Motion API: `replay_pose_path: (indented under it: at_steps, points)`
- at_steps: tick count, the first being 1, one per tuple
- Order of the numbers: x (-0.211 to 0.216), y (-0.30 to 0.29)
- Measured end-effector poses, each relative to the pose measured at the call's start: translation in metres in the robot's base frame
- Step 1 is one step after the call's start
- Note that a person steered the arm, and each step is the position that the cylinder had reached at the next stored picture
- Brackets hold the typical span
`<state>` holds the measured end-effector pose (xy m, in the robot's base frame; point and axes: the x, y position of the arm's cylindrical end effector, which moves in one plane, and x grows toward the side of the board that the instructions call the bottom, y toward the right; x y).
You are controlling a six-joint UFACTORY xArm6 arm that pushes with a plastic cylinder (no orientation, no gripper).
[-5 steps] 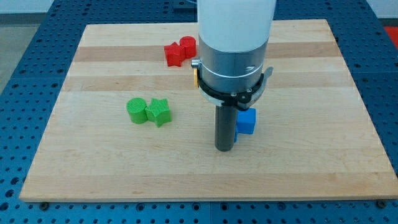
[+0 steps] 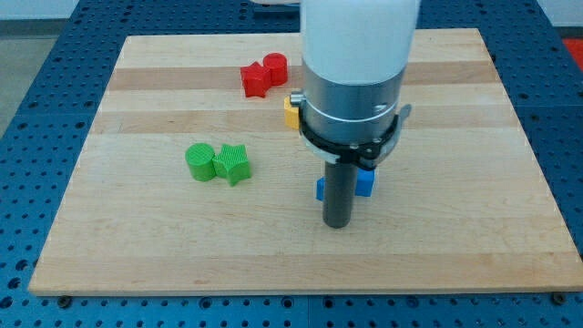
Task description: Move the blue cube closer to red circle
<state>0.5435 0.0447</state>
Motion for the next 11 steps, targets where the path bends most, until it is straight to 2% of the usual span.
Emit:
replay_pose_path:
  at_steps: [3, 4, 6, 9, 11]
  points:
    - [-0.078, 0.054]
    - [-0.110, 0.053]
    - [-0.137, 0.035]
    - [-0.211, 0.000]
    - [-0.250, -0.003]
